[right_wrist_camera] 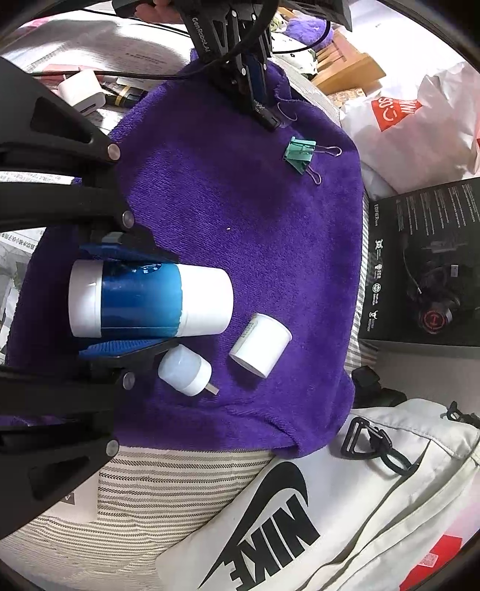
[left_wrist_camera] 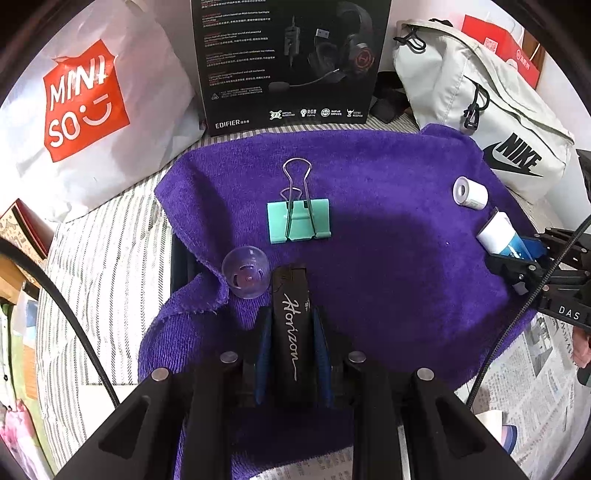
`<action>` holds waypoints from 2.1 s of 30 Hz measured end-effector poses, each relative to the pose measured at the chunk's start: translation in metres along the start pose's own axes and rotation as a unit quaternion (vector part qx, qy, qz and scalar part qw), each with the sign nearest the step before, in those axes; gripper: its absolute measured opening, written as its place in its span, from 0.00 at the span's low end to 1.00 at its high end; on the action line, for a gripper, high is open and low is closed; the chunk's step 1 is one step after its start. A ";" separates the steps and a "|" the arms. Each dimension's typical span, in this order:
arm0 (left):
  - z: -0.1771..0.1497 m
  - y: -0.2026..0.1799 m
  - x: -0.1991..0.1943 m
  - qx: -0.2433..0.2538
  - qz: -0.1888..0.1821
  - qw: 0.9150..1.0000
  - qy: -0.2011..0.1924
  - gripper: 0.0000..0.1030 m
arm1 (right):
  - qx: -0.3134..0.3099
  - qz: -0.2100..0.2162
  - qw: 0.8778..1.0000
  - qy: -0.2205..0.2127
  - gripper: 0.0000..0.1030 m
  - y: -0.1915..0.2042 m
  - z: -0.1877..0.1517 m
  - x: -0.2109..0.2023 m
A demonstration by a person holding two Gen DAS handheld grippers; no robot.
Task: Organize rigid objects
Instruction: 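Lower and open both grippers to set the lighter and stick on the towel, then lower the left gripper onto the pink tube and close it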
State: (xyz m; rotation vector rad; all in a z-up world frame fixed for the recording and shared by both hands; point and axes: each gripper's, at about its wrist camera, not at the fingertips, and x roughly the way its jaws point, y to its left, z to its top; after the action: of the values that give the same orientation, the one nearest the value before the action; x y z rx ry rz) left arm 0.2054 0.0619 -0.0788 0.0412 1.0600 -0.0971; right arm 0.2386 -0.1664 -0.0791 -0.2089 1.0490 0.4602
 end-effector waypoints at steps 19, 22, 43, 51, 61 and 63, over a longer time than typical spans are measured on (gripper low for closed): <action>-0.018 -0.005 -0.031 -0.025 -0.007 1.000 0.006 0.41 | 0.034 0.011 0.999 0.008 0.45 -0.008 -0.019 -0.031; -0.022 -0.010 -0.045 -0.023 -0.007 1.000 -0.002 0.44 | 0.038 0.006 0.999 0.005 0.46 -0.006 -0.024 -0.040; -0.107 -0.069 -0.080 -0.003 -0.027 1.000 0.006 0.45 | 0.082 0.002 0.996 -0.041 0.51 0.015 -0.092 -0.116; -0.122 -0.088 -0.072 0.023 -0.016 0.999 0.022 0.45 | 0.084 0.000 0.995 -0.049 0.52 0.019 -0.116 -0.126; -0.125 -0.070 -0.070 0.012 0.008 1.000 0.010 0.47 | 0.101 0.012 0.994 -0.051 0.52 0.016 -0.139 -0.126; -0.122 -0.075 -0.068 0.021 0.006 1.000 0.007 0.39 | 0.103 0.011 0.993 -0.048 0.52 0.016 -0.142 -0.124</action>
State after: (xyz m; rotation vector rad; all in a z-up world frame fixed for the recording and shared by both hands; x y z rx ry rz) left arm 0.0589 0.0013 -0.0786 0.0869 1.0715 -0.1078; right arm 0.0685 -0.2392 -0.0399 0.0072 0.9973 0.3747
